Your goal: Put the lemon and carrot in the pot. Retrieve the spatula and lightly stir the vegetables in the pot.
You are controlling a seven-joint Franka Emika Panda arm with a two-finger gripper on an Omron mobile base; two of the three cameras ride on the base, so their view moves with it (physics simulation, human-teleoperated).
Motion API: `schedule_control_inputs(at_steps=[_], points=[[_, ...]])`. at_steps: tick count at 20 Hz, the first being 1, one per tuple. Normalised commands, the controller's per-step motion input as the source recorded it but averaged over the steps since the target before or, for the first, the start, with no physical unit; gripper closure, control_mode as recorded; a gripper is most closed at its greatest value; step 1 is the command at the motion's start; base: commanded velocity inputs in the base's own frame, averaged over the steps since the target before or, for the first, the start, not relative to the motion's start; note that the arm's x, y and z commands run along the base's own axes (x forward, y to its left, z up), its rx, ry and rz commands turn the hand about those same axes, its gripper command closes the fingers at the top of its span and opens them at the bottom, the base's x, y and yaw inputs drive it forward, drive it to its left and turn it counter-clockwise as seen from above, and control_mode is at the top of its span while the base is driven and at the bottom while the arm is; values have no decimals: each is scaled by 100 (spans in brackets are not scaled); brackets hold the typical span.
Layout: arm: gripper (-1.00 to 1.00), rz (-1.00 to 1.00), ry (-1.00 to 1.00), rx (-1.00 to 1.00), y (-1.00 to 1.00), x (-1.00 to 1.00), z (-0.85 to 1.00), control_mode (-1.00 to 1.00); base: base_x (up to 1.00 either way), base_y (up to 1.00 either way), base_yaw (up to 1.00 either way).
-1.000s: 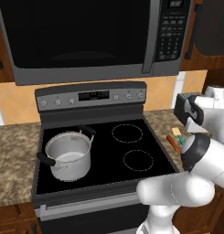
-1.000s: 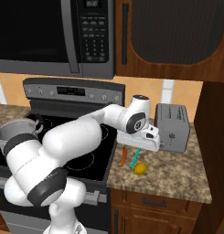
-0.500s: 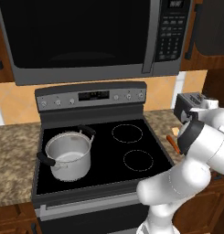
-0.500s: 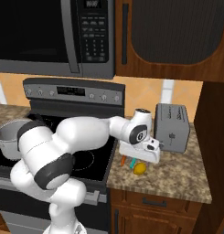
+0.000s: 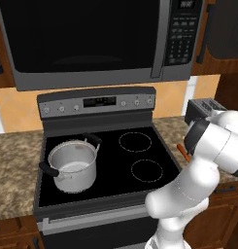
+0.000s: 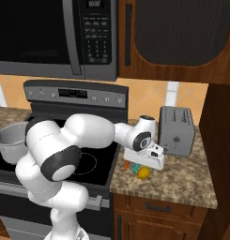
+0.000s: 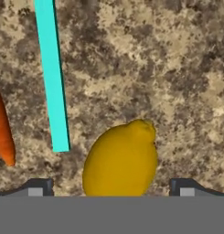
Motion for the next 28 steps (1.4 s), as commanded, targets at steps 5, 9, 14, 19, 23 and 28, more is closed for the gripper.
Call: schedule_control_inputs(at_steps=[5, 9, 14, 19, 23, 28], points=[[-100, -5, 0, 0, -2, -2, -18, -100, 0, 0, 0], [-100, -4, 0, 0, 0, -3, -22, -100, 0, 0, 0], [100, -5, 0, 0, 0, -9, -19, -100, 0, 0, 0], [100, -4, -4, 0, 3, -18, -1, -100, 0, 0, 0], [100, 0, -19, -1, 24, -39, 57, -100, 0, 0, 0], [100, 1, -17, -6, 60, -29, 97, -100, 0, 0, 0]])
